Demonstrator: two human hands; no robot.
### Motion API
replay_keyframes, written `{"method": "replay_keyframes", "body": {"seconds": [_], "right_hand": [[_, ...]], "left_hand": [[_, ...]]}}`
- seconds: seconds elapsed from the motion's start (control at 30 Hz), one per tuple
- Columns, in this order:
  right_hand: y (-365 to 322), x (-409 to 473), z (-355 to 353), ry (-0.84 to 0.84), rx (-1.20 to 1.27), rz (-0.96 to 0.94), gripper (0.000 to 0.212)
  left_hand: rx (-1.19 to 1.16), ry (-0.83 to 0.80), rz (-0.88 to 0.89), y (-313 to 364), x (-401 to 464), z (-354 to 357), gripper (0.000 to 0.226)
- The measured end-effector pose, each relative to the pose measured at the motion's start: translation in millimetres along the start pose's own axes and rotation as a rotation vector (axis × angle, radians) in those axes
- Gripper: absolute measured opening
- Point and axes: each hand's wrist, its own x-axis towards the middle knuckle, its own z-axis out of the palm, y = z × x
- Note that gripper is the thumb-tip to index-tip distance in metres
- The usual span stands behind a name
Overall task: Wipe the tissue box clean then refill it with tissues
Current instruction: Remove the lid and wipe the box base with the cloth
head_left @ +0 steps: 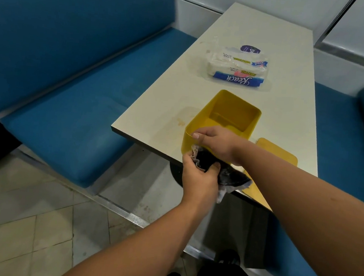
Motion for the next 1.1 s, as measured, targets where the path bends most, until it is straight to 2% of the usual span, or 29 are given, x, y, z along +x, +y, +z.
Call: {"method": "replay_keyframes", "body": {"seconds": [0.07,0.23,0.37,0.5,0.67,0.8,0.9,0.97,1.1], "right_hand": [[0.8,0.0,0.4,0.0,0.014,-0.004,0.037],[2.1,0.8,1.4,-0.006,0.037,0.008,0.042],[2.7,2.5,0.3,-0.013,0.04,-0.004,0.038],[3.0,2.8,1.8,-0.006,0.064,0.008,0.044],[2.8,3.1,0.0,-0.017,0.054,-0.006,0.039],[2.2,2.6,0.7,-0.008,0.077,0.001,0.04],[3.0,2.0,0.3,-0.01,0.075,-0.031,0.033],[3.0,1.6,1.6,-0.007,0.078,-0.037,0.034],[0.8,-1.0,3.8,0.007,0.056,-0.023,0.04]], "left_hand": [[0.001,-0.018,0.026,-0.3,1.4,-1.7,0.039],[0.077,0.127,-0.058,-3.3,17.8,-14.5,0.03],[0.091,0.166,0.061,5.5,27.6,-16.0,0.028],[0.13,0.287,-0.032,6.1,31.6,-18.7,0.023],[0.112,0.14,0.058,3.4,21.4,-15.2,0.033],[0.151,0.195,-0.014,6.1,26.5,-21.6,0.024],[0.07,0.208,0.055,23.1,31.9,-17.4,0.023],[0.138,0.208,0.053,22.1,36.0,-22.6,0.025],[0.36,0.28,-0.073,23.0,47.8,-44.5,0.018]]}}
